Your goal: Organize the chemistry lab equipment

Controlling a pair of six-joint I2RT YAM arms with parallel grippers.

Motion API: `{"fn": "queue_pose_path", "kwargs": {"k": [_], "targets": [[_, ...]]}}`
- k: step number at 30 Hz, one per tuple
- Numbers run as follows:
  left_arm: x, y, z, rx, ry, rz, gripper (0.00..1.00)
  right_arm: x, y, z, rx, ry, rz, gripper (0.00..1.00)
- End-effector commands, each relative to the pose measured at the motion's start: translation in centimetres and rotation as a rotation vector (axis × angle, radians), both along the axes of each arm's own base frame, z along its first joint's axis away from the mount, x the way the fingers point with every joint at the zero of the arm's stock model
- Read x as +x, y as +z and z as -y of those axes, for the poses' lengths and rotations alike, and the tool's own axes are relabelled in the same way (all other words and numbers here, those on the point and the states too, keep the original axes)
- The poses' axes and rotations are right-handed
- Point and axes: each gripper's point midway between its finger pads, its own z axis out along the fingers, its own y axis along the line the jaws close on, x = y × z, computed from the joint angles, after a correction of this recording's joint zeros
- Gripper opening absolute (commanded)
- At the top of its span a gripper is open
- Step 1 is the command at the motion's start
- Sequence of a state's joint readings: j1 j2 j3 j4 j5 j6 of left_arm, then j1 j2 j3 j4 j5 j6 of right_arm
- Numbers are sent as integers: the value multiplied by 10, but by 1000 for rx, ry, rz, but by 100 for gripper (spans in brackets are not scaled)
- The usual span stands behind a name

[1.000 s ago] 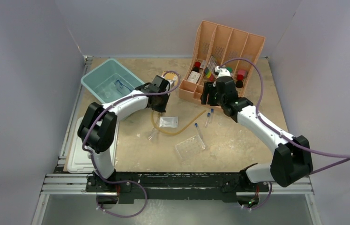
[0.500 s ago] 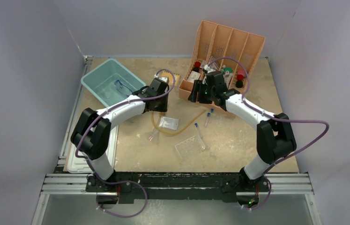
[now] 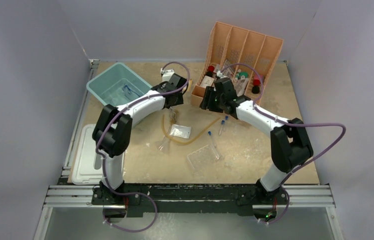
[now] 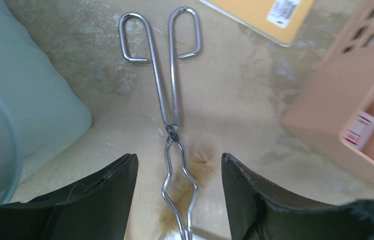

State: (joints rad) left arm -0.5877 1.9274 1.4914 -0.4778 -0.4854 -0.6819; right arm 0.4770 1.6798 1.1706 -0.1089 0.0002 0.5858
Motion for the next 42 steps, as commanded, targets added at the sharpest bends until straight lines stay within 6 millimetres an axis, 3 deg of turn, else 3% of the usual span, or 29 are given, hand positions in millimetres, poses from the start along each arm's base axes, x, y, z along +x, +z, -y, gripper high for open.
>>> {"fn": "queue_pose_path", "kwargs": {"k": [1,10,20,26,28,32,42], "targets": [[16,-5,-14,38,125,37,59,-2,20,30,-28,-160,50,56],[18,-45,-6,16,111,-41,47,-7,21,45,-86,-189,69,55],[24,-73,-11,-13,87,-102,34,-4,23,50,-125,-179,90,54],[25,-78,-10,-23,69,-122,9,-1,28,54,-144,-182,111,54],[27,-73,-9,-19,59,-115,0,0,29,54,-146,-182,116,54],[33,-48,-2,-24,0,-89,0,2,33,54,-147,-181,129,54],[33,52,7,-98,-105,61,0,8,35,51,-145,-178,142,54]]}}
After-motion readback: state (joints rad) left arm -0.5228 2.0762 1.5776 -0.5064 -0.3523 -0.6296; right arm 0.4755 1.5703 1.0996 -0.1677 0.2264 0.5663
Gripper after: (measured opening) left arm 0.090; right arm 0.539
